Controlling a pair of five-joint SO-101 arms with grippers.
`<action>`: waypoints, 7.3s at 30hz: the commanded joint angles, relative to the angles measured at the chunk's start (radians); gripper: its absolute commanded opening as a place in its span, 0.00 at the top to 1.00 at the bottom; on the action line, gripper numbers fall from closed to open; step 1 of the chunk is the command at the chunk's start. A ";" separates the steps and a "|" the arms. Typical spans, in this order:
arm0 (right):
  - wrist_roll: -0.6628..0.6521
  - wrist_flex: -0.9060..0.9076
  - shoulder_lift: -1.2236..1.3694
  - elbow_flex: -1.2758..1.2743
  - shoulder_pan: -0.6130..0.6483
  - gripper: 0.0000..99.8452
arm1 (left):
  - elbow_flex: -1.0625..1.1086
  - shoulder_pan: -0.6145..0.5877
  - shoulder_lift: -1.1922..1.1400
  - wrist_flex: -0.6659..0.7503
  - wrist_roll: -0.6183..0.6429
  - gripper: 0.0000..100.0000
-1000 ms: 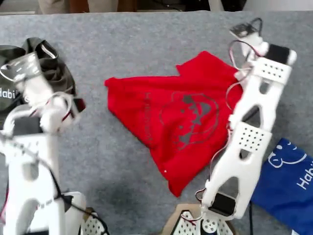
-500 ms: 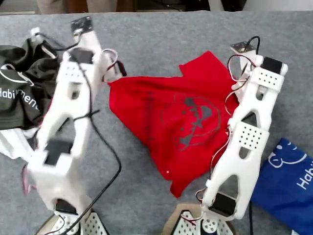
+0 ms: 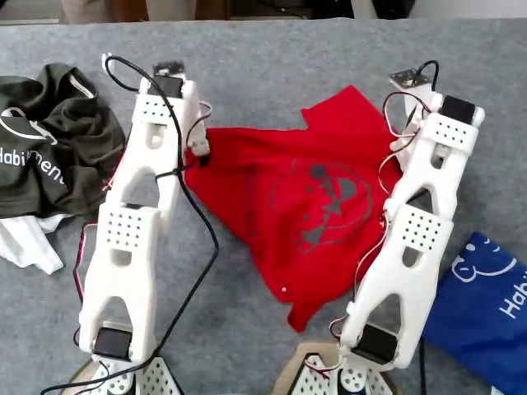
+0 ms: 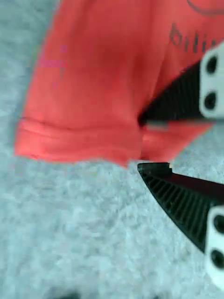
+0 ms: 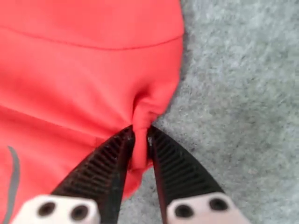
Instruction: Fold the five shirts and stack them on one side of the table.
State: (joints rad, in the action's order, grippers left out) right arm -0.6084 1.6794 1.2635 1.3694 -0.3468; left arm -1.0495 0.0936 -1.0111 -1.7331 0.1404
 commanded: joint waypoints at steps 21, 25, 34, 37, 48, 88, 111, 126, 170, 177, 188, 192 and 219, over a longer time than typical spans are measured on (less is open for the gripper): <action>0.006 -0.020 0.001 0.022 0.005 0.99 | 0.603 -0.083 0.506 -0.026 -0.074 0.98; 0.006 -0.018 0.001 0.022 0.007 0.99 | 0.559 -0.091 0.556 -0.008 -0.064 0.98; 0.006 -0.018 0.001 0.022 0.007 0.99 | 0.265 -0.091 0.410 0.308 0.212 0.78; 0.006 -0.018 0.001 0.022 0.007 0.99 | 0.219 -0.092 0.308 0.324 0.244 0.75; 0.006 -0.018 0.001 0.022 0.007 0.99 | -0.160 -0.094 -0.073 0.315 0.245 0.75; 0.006 -0.018 0.001 0.022 0.007 0.99 | -0.514 -0.014 -0.209 0.081 0.265 0.81; 0.006 -0.018 0.001 0.022 0.007 0.99 | -0.500 -0.069 -0.308 0.124 0.265 0.81; 0.006 -0.018 0.001 0.022 0.007 0.99 | -0.499 0.000 -0.315 0.124 0.265 0.97; 0.008 -0.839 -0.044 -0.209 0.285 0.82 | 0.077 -0.023 0.170 -0.028 -0.023 0.98; -0.072 -0.839 -0.002 -0.275 0.295 0.85 | 0.178 -0.028 0.246 -0.028 -0.069 0.98; -0.083 -0.664 -0.010 -0.193 0.297 1.00 | 0.212 -0.032 0.334 -0.028 -0.069 0.98; 0.015 -0.534 -0.021 -0.054 0.282 1.00 | 0.218 -0.031 0.392 -0.028 -0.069 0.98; 0.109 0.092 -0.578 0.297 0.283 0.99 | 0.612 -0.032 1.010 0.005 -0.150 0.98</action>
State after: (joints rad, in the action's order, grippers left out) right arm -0.5363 1.7637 0.8769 1.6103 -0.0644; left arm -0.4373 0.0844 -0.0859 -1.7469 -0.0069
